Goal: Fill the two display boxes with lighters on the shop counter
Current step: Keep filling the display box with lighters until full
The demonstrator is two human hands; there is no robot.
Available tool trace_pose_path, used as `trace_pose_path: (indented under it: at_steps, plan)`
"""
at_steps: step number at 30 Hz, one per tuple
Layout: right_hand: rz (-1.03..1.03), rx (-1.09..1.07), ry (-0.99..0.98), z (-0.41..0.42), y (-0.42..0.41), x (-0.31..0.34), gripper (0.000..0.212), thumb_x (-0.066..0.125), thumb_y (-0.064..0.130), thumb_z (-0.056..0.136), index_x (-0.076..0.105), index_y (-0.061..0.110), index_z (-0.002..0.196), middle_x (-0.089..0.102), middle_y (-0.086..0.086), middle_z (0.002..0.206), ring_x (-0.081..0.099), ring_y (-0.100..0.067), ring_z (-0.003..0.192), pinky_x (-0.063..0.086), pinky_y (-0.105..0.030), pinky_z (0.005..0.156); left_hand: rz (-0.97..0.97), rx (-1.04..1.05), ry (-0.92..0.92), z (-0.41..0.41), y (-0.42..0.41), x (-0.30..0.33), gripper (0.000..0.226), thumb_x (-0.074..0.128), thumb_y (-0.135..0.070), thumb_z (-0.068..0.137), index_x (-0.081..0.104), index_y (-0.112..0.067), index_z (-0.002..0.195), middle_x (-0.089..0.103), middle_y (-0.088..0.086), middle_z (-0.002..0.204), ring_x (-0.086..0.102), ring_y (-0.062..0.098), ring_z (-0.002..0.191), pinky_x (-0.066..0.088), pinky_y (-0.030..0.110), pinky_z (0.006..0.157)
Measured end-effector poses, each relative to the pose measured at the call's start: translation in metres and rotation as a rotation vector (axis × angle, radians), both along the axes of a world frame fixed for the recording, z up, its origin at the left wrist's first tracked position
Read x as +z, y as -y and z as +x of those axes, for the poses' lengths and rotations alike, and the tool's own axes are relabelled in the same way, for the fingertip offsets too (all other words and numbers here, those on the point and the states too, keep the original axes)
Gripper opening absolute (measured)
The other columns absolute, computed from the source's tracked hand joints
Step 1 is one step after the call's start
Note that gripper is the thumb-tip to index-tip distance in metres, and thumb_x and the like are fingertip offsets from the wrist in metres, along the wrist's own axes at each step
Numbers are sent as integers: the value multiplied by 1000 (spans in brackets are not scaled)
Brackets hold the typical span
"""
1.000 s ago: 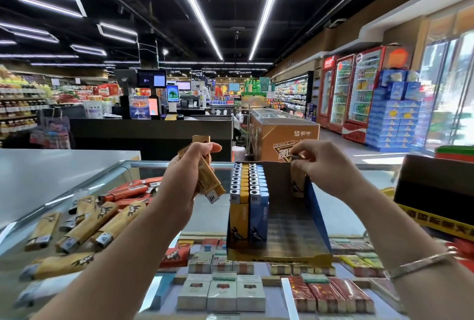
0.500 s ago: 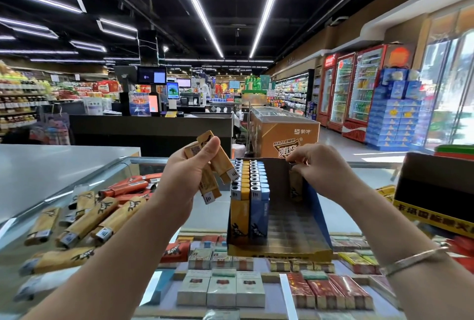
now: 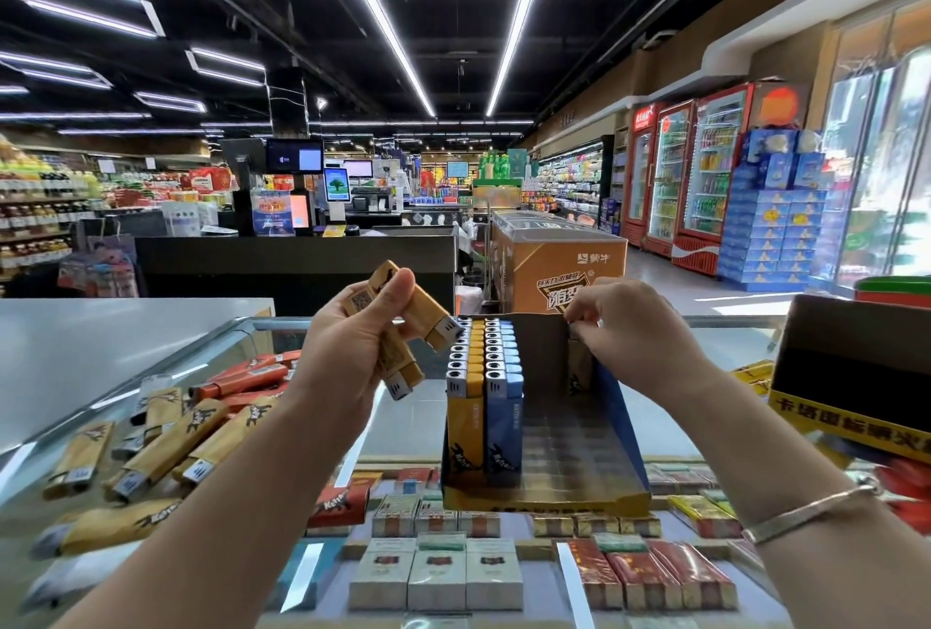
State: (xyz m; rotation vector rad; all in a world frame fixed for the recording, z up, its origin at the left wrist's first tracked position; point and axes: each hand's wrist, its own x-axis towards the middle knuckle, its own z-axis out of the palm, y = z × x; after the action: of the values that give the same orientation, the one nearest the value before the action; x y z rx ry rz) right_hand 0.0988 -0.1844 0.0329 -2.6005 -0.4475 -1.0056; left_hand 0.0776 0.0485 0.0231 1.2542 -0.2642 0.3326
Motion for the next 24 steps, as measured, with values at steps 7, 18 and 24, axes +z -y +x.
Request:
trace_pose_path:
  at_steps: [7,18,24]
  plan:
    - [275,502,-48,-31,-37,15,17,72,17,78,67,22,92,60,11,63,54,4,55,40,-7,54,-61,-78,30,-2,4,2,33,66,-37,62,53,-16,84,68,-2,61,69,11,63,54,29,50]
    - [509,707,-185,-43,-57,9,20,69,9,80,64,24,91,71,-7,78,66,-30,72,57,-42,68,-21,-125,117,-5,8,1,32,67,-39,63,61,-17,86,71,1,77,69,19,79,56,30,66]
    - [755,757,-142,-39,-43,21,18,64,2,79,66,18,89,73,0,79,70,-16,70,55,-21,61,168,-23,84,-14,16,0,41,58,-51,66,61,-14,83,66,-3,59,61,3,57,38,29,63]
